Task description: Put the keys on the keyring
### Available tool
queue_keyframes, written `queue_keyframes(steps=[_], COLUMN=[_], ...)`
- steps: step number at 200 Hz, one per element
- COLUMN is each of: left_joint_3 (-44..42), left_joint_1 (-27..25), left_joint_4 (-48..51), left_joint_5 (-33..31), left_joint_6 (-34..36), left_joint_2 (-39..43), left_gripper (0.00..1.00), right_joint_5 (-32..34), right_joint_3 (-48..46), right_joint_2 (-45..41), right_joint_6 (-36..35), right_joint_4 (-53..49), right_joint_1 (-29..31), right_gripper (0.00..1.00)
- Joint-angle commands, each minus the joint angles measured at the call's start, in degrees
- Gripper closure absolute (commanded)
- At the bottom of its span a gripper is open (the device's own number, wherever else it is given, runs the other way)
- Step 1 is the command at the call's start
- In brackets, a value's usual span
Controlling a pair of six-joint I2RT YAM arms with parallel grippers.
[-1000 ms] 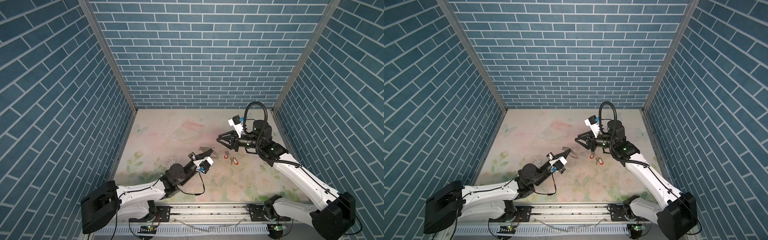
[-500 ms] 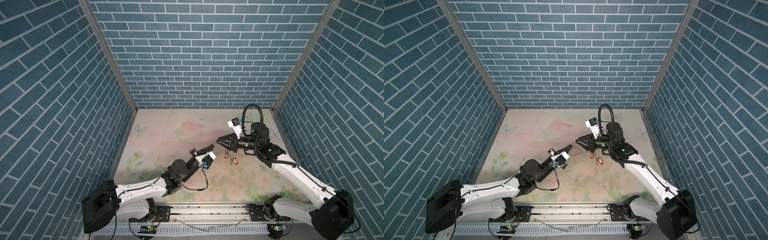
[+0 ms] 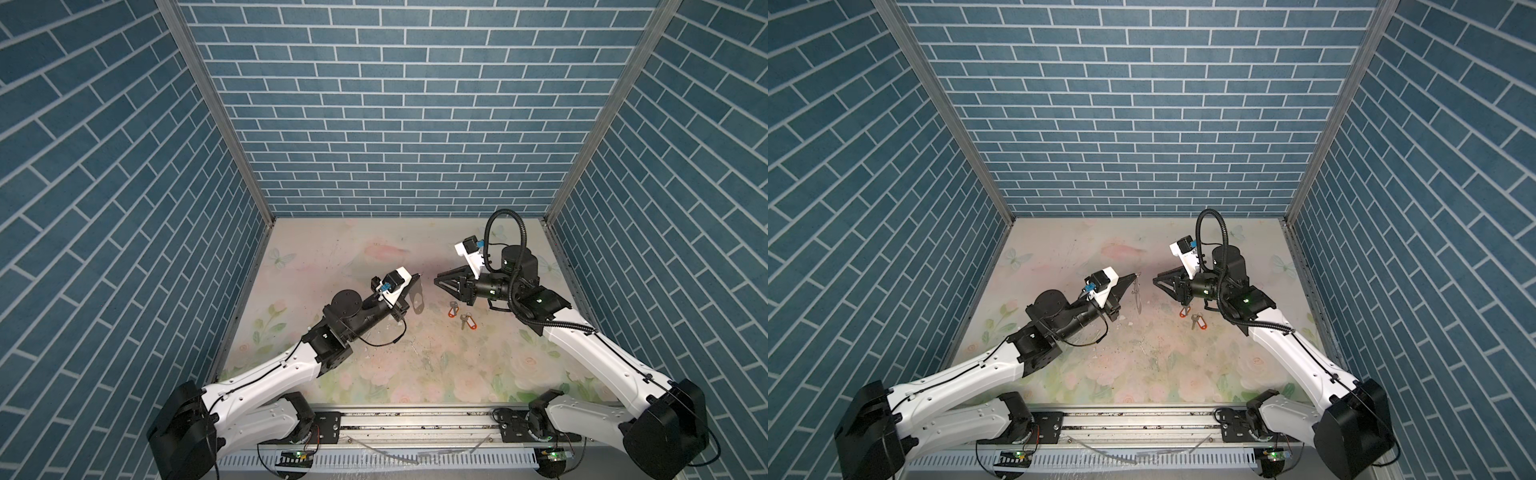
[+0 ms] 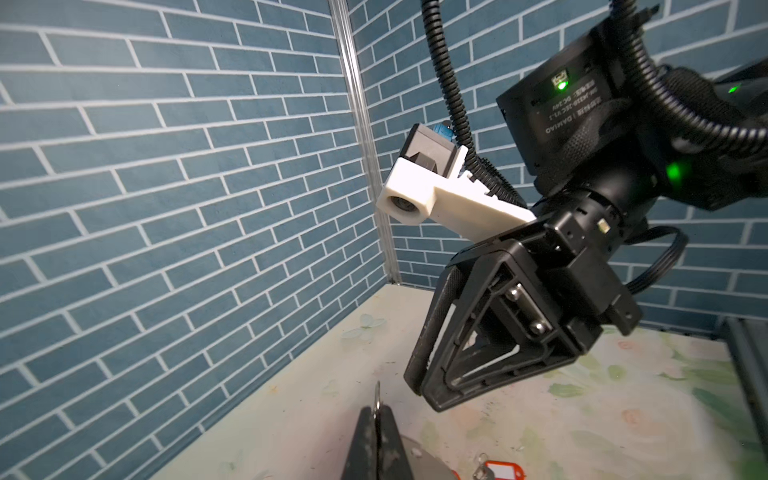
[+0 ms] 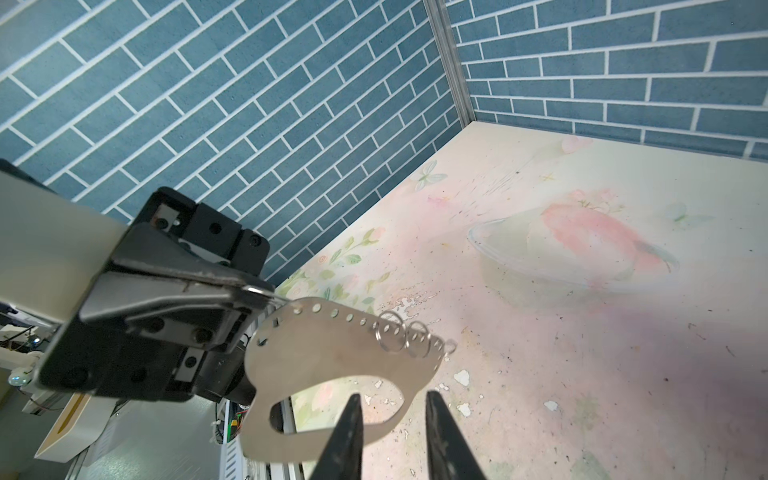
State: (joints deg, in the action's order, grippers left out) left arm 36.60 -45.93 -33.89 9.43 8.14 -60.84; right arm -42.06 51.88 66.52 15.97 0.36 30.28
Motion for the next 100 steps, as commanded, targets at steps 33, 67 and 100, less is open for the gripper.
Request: queue_keyframes(steps=[33,67,100], left_joint_3=[-0.3,-0.1,0.1], left_joint_1=[10.7,12.3,15.0], left_joint_4=[-10.6,-22.1,-38.9], left_joint_5=[23.5,31.4,37.1], left_joint_6=[-21.6,-29.4,-40.9], left_joint_2=[-3.0,-7.7,-14.3], left_gripper=[1.0,1.0,1.0], right_joint_5=[1.2,-0.2,-2.8], right_joint_3=[1.5,1.7,2.0], right_joint_2=[-1.1,-2.1,-3.0], right_joint_6=[-0.6,2.3,3.9], right_joint_4=[2.5,7.1,9.6], right_joint_1=[-0.2,-0.2,-0.2], right_gripper=[0.75,0.78,0.79])
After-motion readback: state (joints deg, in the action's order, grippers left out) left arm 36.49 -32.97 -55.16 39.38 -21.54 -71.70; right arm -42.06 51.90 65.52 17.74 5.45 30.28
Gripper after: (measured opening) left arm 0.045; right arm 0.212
